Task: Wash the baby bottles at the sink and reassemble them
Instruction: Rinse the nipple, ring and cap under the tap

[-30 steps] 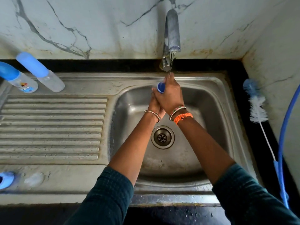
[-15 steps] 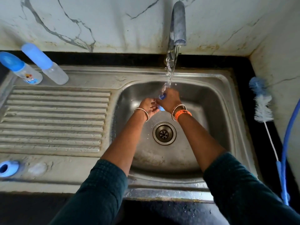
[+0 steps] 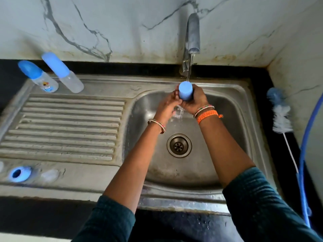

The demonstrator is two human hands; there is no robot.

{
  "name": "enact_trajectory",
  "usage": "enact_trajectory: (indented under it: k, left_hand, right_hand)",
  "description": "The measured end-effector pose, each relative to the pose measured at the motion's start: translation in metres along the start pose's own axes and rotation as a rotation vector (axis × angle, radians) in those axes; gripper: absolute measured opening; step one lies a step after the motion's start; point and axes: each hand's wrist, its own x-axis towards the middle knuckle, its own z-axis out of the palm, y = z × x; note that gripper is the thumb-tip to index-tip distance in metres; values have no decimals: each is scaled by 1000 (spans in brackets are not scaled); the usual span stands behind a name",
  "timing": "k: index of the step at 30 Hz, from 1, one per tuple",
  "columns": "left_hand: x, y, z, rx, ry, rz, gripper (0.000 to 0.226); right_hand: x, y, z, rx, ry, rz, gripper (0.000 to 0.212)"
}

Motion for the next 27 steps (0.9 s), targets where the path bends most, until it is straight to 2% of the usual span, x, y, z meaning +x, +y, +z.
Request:
enact_trajectory:
  k: [2,4,7,10,11,12,14,16,19,22,27]
  left_hand:
    - [-8,-8,-4,218,-20,192,36]
    - [-16,-14,-8,323,50,309,49]
    - [-29,-16,-16,324,87,361,50]
    - [-42,-20,-30,415,101,369,46]
    - [-48,-22,-37,478,100,363,46]
    - [-53,-23,-44,545,85,348,45]
    - [-65,-23,-61,655,23,330,40]
    - [-81,-16,-78,698,-75,320,34]
    - [-109,5,-106,622,-257,176,35]
    - [-143,34,-156,506,-387,-39,27]
    - [-188,59,-248,473,-349,-157,18]
  right_hand:
    - [-6,3,3,-70,26,3,28]
    - [-11,9,4,-173,78,-16,23]
    - [-26,26,0,-361,124,-24,23]
    - [-40,40,-12,-816,276,-247,32]
    - [-47,45,-16,-891,281,-320,31]
    - [-57,50,-19,-882,233,-315,27]
    - [-76,64,-21,-827,79,-197,12]
    - [-93,80,-18,-840,1,-130,13]
    - [-118,101,0,-836,8,-138,34]
    - [-141,129,31,-816,-1,-138,37]
    - [-163,204,77,-776,-149,-68,29]
